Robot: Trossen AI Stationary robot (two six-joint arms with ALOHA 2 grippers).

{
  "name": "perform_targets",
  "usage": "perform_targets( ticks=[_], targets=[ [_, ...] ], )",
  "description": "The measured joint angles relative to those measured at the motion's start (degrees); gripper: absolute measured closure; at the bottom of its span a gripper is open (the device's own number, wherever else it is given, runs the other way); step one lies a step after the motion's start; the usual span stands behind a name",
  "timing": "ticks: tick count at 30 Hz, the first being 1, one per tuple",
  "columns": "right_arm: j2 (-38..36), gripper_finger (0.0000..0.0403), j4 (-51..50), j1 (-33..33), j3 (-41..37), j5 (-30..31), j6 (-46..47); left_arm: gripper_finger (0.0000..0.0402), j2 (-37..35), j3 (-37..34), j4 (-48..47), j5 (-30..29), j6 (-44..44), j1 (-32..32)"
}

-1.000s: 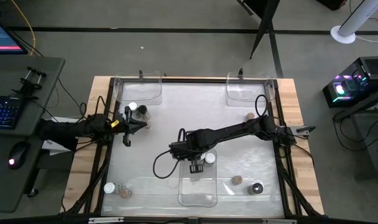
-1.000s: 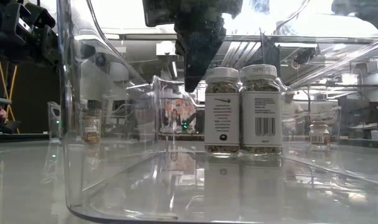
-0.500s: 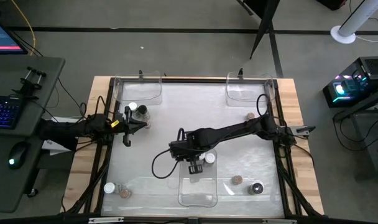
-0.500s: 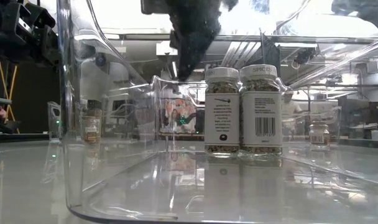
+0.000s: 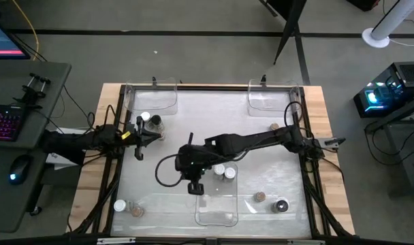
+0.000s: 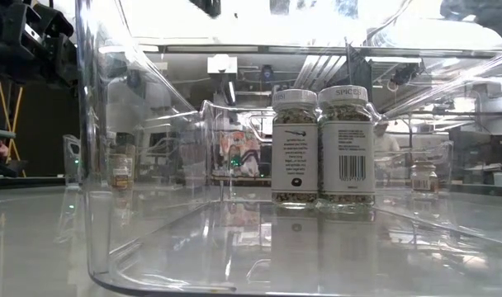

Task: Sort spices by type
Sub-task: Put the bottom white seasoning bottle into the bottom transparent bin

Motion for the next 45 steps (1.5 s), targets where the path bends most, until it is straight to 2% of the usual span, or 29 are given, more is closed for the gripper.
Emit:
perform_targets(
  ticks=[2, 4, 11, 15, 18, 21, 24, 27, 30, 34, 38, 42, 45],
  targets=[
    [-1.17, 0.0403, -1.25, 0.52, 2.17, -0.34, 1.19, 0.0401, 0.00, 0.00, -0.01, 0.01, 0.01, -0.01],
    [-5.40, 0.0403, -0.89, 1.24, -0.22, 1.09, 2.98, 0.0401, 0.00, 0.00, 0.00, 0.02, 0.02, 0.00],
    [-15.62, 0.0403, -17.08, 5.28, -0.58, 22.62, 11.87, 0.0401, 0.16, 0.00, 1.92, 0.01, -1.26, -0.01],
    [-17.86, 0.0403, -30.30, 6.87, -0.68, 28.33, 21.22, 0.0402, 0.46, 0.00, 11.62, 0.70, -16.96, -0.02],
    [-18.40, 0.0403, -38.88, 7.62, -0.74, 30.00, 26.60, 0.0401, 0.96, 0.01, 18.92, -1.80, -28.67, -0.02],
    [-20.01, 0.0403, -36.73, 7.89, -4.48, 30.62, 27.24, 0.0402, 3.15, 0.03, 25.89, -5.25, -34.88, 0.04],
    [-22.63, 0.0403, -38.14, 6.80, -9.84, 30.68, 29.45, 0.0401, 7.22, 2.95, 27.21, -2.29, -37.63, -0.08],
    [-26.46, 0.0403, -36.59, 4.86, -18.93, 30.74, 30.69, 0.0393, 13.51, 10.38, 22.72, 5.22, -37.95, -0.82],
    [-31.19, 0.0403, -34.06, 2.69, -28.59, 28.56, 33.17, 0.0369, 21.80, 21.27, 14.43, 12.57, -34.46, -2.30],
    [-38.23, 0.0403, -27.64, 1.67, -40.34, 25.51, 36.68, 0.0319, 34.46, 37.22, 6.30, 22.52, -30.49, -6.45],
    [-44.83, 0.0403, -20.99, 2.92, -49.46, 24.67, 40.61, 0.0264, 47.40, 50.60, -1.19, 32.14, -30.49, -13.68],
    [-49.54, 0.0403, -17.09, 5.01, -55.96, 24.66, 43.78, 0.0219, 58.71, 58.44, -18.80, 39.87, -33.14, -21.65],
    [-51.95, 0.0403, -15.64, 6.30, -59.43, 24.77, 44.50, 0.0196, 64.57, 59.82, -33.75, 44.35, -33.66, -27.03]
  ],
)
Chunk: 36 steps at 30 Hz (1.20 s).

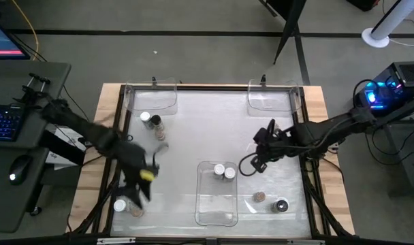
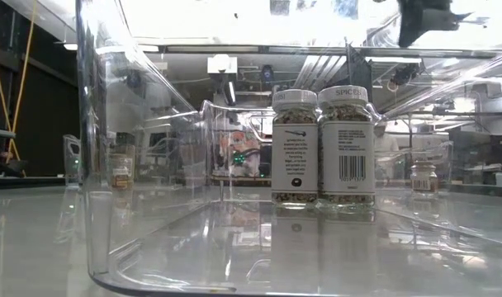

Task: Sort spices by type
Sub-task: Put the bottom white seasoning bottle into the bottom transparent bin

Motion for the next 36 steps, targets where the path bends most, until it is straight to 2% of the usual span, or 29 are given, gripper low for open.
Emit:
perform_targets(
  ticks=[3, 5, 9, 14, 18, 21, 28, 36],
  targets=[
    [-0.96, 0.0403, 1.59, 0.53, -2.96, 0.13, -0.26, 0.0183, 3.82, 0.09, -13.04, 0.17, -1.57, -4.53],
    [-1.08, 0.0403, 3.07, 0.55, -4.71, 0.14, -0.67, 0.0180, 5.58, 0.09, -17.33, -2.02, -3.62, -6.92],
    [-0.87, 0.0403, 5.13, 0.55, -6.91, 0.01, -3.20, 0.0179, 6.40, 0.09, -18.75, -9.96, -11.01, -11.83],
    [-0.82, 0.0403, 6.82, 0.40, -8.47, -0.57, -5.60, 0.0179, 5.44, 0.09, -21.00, -25.07, -23.97, -20.13],
    [-0.79, 0.0403, 7.26, 0.40, -8.73, -0.57, -5.72, 0.0179, 5.07, 0.11, -22.42, -31.85, -33.04, -27.72],
    [-0.79, 0.0403, 7.91, 0.40, -8.73, -0.14, -6.21, 0.0179, 5.51, 0.11, -23.98, -33.21, -33.53, -31.91],
    [-0.79, 0.0403, 9.08, 0.40, -8.73, 1.06, -6.63, 0.0179, 6.96, 0.14, -29.53, -33.57, -34.77, -36.00],
    [-0.79, 0.0403, 9.11, 0.40, -8.73, 1.48, -6.64, 0.0179, 9.79, 0.14, -27.81, -35.51, -40.27, -39.37]
  ],
)
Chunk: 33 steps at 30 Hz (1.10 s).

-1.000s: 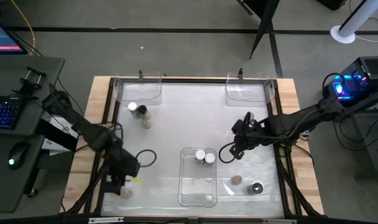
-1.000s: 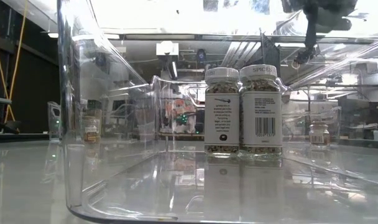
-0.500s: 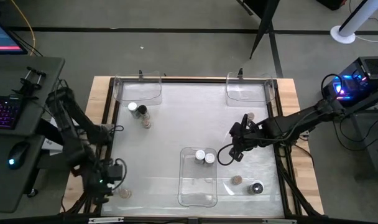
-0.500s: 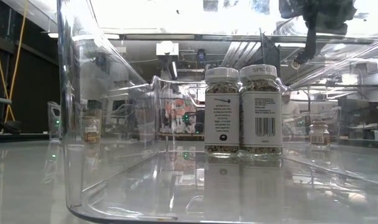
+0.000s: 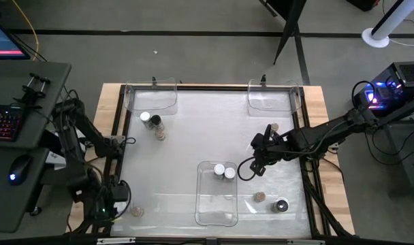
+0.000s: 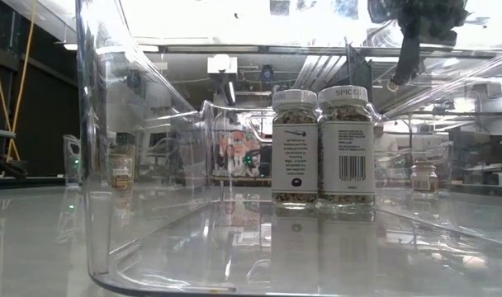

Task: Sort spices by type
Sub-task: Put the bottom white seasoning bottle into the bottom transparent bin

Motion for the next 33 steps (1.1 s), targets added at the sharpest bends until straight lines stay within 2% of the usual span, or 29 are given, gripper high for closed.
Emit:
perform_targets(
  ticks=[8, 23, 28, 33],
  targets=[
    [0.00, 0.0403, 0.57, 0.00, 0.00, 1.09, 0.00, 0.0179, 3.92, 0.26, -0.08, -0.38, 1.70, -0.47],
    [0.00, 0.0403, 2.05, 0.00, 0.01, 1.37, -0.02, 0.0179, 0.52, -0.08, -0.38, -1.15, 0.76, -0.33],
    [0.00, 0.0403, 2.05, 0.00, -0.01, 1.36, -0.02, 0.0179, 0.52, -0.08, -0.23, -2.47, -3.18, -0.33],
    [0.00, 0.0403, 2.05, 0.00, 0.01, 1.36, -0.04, 0.0179, 0.52, -0.07, -0.19, -1.21, -2.28, -0.33]
  ],
)
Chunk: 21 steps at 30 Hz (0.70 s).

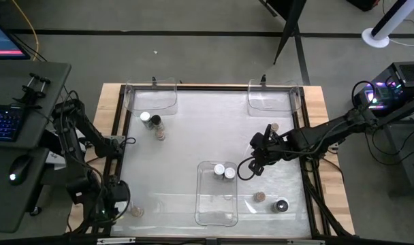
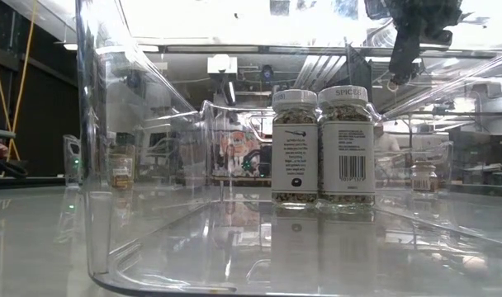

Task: Sort spices by type
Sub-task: Put the bottom white seasoning bottle into the bottom transparent bin

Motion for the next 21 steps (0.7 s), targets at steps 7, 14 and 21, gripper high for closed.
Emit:
perform_targets(
  ticks=[7, 14, 21],
  targets=[
    [0.00, 0.0403, 0.04, 0.00, 0.00, 0.02, -0.57, 0.0164, 0.00, 0.00, -0.41, -0.05, 1.68, 0.74],
    [0.00, 0.0403, 0.14, 0.00, 0.00, 1.20, -1.46, 0.0087, 0.00, 0.00, -0.60, -0.27, 3.64, 1.68],
    [0.00, 0.0403, 0.20, 0.00, 0.00, 1.20, -2.08, 0.0071, 0.00, 0.00, 0.07, -0.43, -1.29, 1.75]
  ],
)
